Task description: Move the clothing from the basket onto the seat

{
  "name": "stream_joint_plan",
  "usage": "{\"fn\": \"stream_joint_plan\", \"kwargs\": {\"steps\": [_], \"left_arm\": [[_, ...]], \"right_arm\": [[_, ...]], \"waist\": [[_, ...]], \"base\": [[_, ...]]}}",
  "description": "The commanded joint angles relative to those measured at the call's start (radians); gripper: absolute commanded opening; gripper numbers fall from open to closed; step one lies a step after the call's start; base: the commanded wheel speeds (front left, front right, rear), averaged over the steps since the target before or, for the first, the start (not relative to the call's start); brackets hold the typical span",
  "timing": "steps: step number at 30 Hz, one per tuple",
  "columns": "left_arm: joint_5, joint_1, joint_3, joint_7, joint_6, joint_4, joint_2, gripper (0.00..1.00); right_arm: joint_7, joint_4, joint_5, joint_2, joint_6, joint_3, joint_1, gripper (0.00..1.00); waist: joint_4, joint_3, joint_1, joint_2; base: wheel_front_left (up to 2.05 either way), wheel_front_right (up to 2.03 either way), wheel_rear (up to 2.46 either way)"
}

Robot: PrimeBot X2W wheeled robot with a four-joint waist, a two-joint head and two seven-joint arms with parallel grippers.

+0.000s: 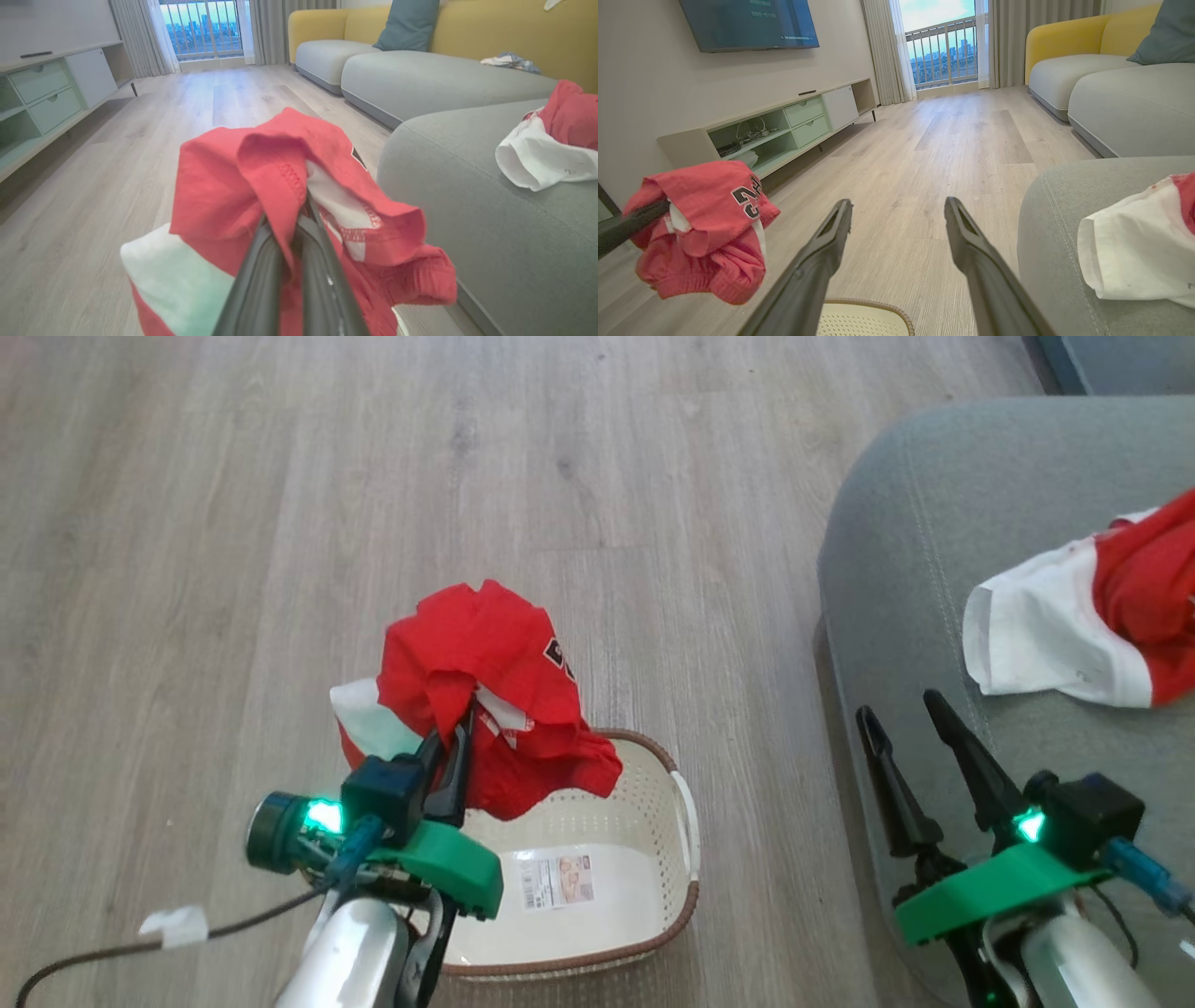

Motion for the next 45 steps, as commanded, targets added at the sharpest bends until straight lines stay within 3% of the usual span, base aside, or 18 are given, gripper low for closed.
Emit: {"fn": "stream_joint_plan", "kwargs": {"steps": [1,26,36,40,45], "left_arm": [[0.015,-0.017,0.05,-0.013,-0.005,-0.066,-0.002,0.0],[0.016,0.017,0.086,-0.013,-0.028,-0.335,-0.014,0.0],[0.077,-0.037,0.08,-0.013,-0.125,-0.404,-0.014,0.0],[0.114,-0.068,0.053,-0.013,-0.186,-0.403,-0.009,0.0],[0.143,-0.107,-0.015,-0.013,-0.226,-0.409,0.019,0.0]], "right_arm": [[-0.002,-0.033,-0.006,-0.006,0.0,0.01,-0.002,1.0],[-0.002,-0.067,0.005,-0.015,0.0,0.042,-0.01,1.0],[-0.002,-0.18,-0.007,-0.113,0.0,0.22,-0.077,1.0],[-0.002,-0.211,-0.008,-0.164,0.0,0.29,-0.117,1.0],[-0.002,-0.227,-0.015,-0.211,0.0,0.346,-0.171,1.0]], "waist": [[0.011,-0.005,0.0001,-0.0001],[0.018,0.006,0.0001,-0.0001],[0.011,0.025,0.0001,-0.0001],[0.017,0.033,0.0001,-0.0001],[0.023,0.038,0.0001,-0.0001]], "base": [[0.0,0.0,0.0],[0.0,0.0,0.0],[0.0,0.0,0.0],[0.0,0.0,0.0],[0.0,0.0,0.0]]}}
